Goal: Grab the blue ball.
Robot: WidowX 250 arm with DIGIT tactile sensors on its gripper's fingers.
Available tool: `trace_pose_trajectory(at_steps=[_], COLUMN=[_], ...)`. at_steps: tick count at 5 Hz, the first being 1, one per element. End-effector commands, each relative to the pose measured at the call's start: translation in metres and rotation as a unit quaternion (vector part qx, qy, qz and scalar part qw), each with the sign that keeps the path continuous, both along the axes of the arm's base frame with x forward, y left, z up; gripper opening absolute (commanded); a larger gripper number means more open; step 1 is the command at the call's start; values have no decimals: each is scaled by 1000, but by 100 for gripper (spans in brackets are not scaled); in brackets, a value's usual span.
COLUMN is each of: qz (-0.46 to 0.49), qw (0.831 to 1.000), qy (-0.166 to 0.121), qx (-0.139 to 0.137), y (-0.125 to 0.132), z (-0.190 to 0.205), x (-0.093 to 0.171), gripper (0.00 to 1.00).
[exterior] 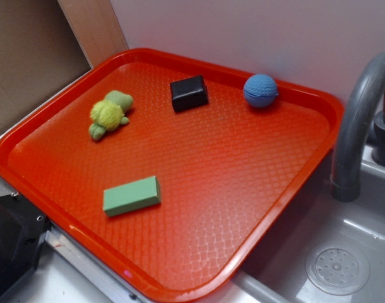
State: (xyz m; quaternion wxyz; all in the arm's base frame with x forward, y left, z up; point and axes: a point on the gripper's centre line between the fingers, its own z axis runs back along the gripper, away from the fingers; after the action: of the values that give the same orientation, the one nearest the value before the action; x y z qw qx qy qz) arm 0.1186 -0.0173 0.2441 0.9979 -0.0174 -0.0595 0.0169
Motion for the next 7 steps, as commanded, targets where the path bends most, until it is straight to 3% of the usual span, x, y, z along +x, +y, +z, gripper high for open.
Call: trace_pose_trajectory(at_steps=[1,2,3,4,6,7], qz=[0,-115,-140,-177,-192,-174], qw=[1000,984,988,971,970,975], qy=[0,-96,-70,-140,-134,-134], qx=[0,92,-8,74,-59,-40], y=[0,-11,-34,-57,-112,-121], z=[0,-43,-66,-98,-144,-164], x=[0,50,96,146,229,248], gripper=[100,100,100,100,100,100])
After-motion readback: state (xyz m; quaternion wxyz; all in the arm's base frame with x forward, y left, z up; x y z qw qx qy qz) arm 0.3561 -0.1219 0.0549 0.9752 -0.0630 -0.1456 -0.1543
